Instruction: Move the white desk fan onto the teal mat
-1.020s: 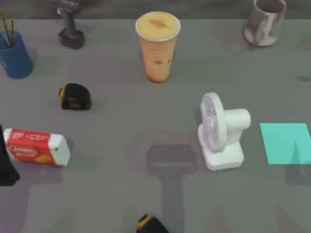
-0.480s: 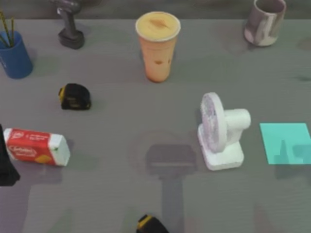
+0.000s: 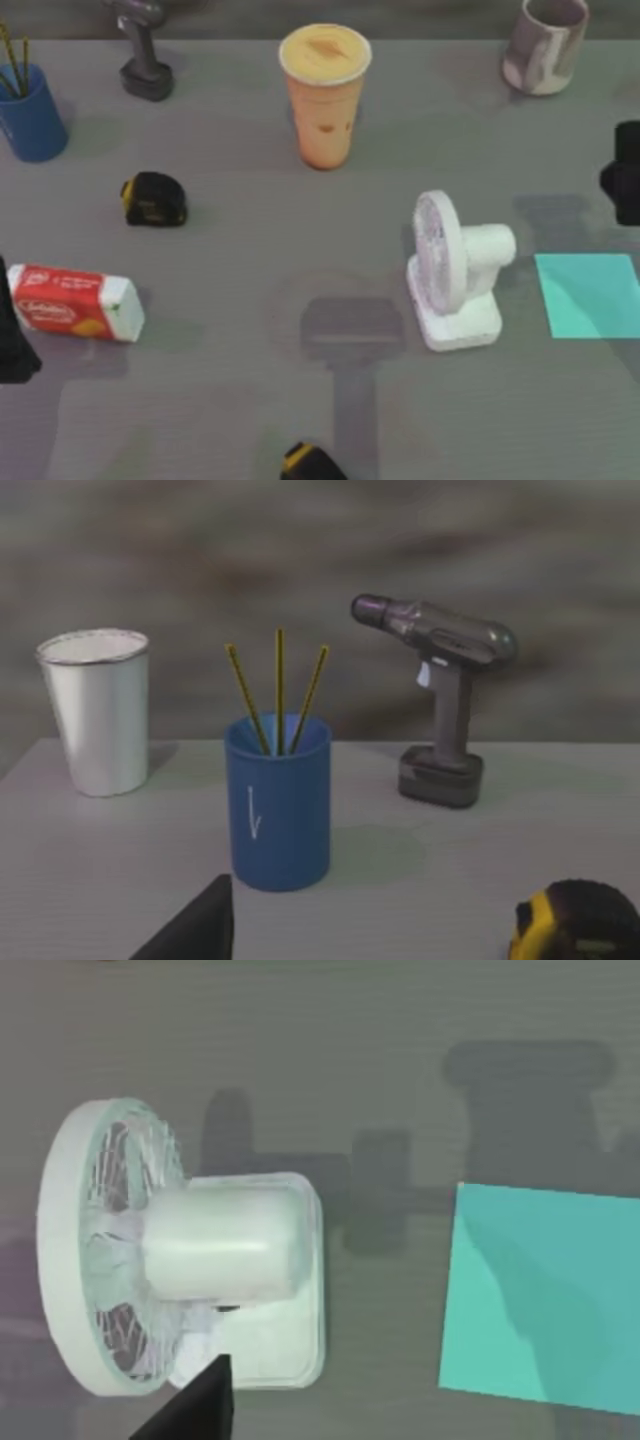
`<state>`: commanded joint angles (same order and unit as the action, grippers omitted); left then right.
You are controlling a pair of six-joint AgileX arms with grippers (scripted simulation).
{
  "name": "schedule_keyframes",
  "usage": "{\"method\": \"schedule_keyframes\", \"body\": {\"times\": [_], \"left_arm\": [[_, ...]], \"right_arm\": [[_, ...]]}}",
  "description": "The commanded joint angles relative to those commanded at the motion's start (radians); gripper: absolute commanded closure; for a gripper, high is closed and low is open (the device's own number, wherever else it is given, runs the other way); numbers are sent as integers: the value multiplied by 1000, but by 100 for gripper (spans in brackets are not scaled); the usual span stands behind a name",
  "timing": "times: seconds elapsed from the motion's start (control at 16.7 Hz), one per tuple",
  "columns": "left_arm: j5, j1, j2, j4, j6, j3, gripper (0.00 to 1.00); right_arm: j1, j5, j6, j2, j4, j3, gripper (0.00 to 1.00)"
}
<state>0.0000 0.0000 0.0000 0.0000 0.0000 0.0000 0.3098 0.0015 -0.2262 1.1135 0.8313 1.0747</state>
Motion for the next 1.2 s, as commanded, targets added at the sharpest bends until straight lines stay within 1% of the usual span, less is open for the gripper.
{"method": "schedule_keyframes", "body": {"times": [0.3, 0.48, 0.6, 0.84, 1.2], "left_arm": [[0, 0, 0, 0, 0, 0, 0], [0, 0, 0, 0, 0, 0, 0], [0, 0, 0, 0, 0, 0, 0], [0, 0, 0, 0, 0, 0, 0], [0, 0, 0, 0, 0, 0, 0]], "right_arm": [[133, 2, -97, 535, 364, 507, 0], [198, 1, -146, 779, 532, 752, 0], [233, 1, -171, 896, 616, 879, 0], [271, 0, -199, 1014, 705, 1021, 0], [269, -1, -200, 1018, 704, 1025, 0]]}}
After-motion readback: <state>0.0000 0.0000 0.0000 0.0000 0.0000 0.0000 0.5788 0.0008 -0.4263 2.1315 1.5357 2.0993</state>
